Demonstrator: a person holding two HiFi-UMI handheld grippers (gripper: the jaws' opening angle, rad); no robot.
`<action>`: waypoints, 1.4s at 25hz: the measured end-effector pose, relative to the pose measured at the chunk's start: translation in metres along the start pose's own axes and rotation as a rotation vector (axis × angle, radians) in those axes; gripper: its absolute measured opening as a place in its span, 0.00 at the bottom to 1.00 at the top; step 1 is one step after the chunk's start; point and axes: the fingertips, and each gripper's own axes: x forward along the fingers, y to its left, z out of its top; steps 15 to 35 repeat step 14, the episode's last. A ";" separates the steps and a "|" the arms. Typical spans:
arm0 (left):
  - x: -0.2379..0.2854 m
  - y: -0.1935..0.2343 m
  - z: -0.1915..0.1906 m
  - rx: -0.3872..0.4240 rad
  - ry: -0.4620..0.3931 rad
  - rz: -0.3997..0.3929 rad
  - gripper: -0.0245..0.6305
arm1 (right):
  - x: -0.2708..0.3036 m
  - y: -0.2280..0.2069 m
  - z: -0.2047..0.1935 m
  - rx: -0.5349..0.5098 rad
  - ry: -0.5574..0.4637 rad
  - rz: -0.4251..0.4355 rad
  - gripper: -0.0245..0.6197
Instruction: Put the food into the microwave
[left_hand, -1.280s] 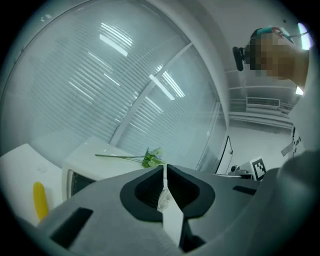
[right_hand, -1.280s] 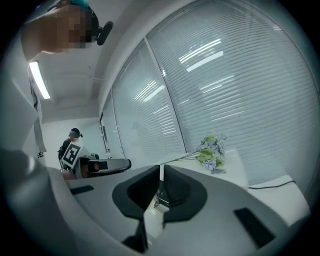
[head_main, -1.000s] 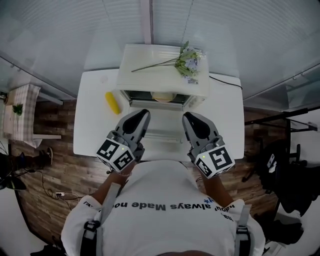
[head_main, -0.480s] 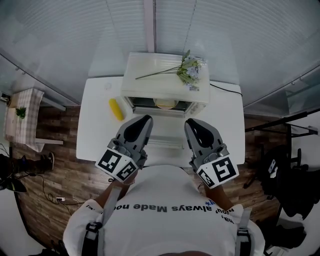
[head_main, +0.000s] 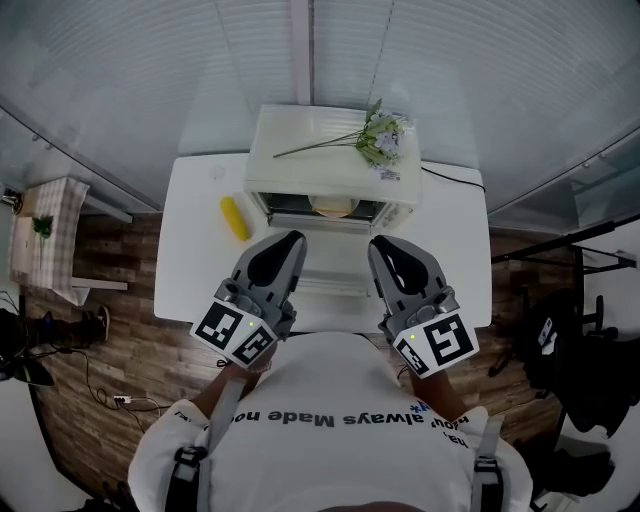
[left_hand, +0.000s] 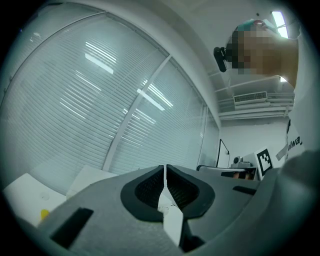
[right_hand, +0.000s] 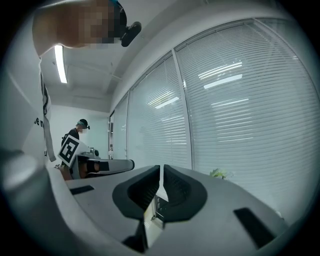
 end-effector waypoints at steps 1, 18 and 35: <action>-0.001 0.001 0.000 0.000 0.000 0.001 0.07 | 0.000 0.000 0.000 -0.001 0.001 -0.002 0.08; -0.003 0.005 0.004 0.000 -0.001 0.011 0.07 | -0.002 -0.005 0.001 0.002 0.001 -0.025 0.08; -0.003 0.005 0.004 0.000 -0.001 0.011 0.07 | -0.002 -0.005 0.001 0.002 0.001 -0.025 0.08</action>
